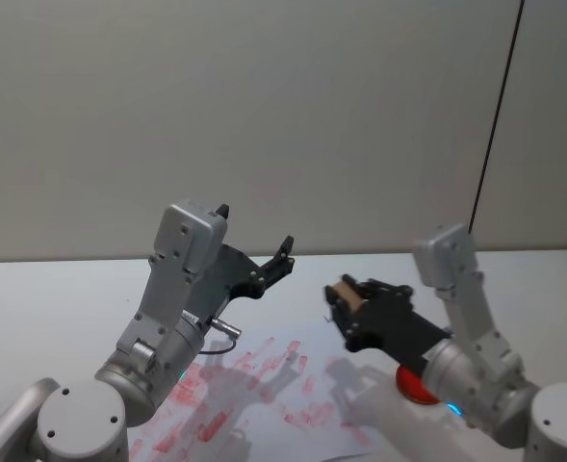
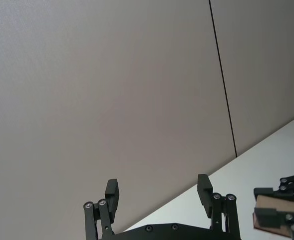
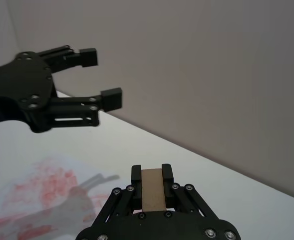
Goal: Use the one hand to pick up the stamp and affix it onto the A4 paper.
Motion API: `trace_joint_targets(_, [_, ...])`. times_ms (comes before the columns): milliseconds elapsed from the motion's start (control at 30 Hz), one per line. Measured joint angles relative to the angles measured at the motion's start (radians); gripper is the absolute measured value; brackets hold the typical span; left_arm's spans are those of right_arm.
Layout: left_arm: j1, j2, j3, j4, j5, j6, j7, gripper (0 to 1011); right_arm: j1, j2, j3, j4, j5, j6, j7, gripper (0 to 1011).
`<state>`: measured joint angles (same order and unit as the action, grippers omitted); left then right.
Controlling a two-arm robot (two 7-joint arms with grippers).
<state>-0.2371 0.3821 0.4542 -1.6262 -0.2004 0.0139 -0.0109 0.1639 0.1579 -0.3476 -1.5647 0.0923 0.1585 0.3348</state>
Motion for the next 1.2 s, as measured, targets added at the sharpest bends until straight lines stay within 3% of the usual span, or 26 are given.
trace_joint_targets(233, [0.000,0.000,0.000,0.000,0.000,0.000,0.000,1001,0.021,-0.025,-0.026,0.017,-0.007,0.047,0.065,217])
trace_joint_targets(500, [0.000,0.000,0.000,0.000,0.000,0.000,0.000,1001,0.041,-0.049,-0.060,0.077,-0.059,0.105,0.121,218])
trace_joint_targets(833, [0.000,0.000,0.000,0.000,0.000,0.000,0.000,1001,0.068,-0.079,-0.093,0.187,-0.113,0.135,0.142,218])
trace_joint_targets(1200, [0.000,0.000,0.000,0.000,0.000,0.000,0.000,1001,0.093,-0.104,-0.109,0.264,-0.130,0.136,0.133,218])
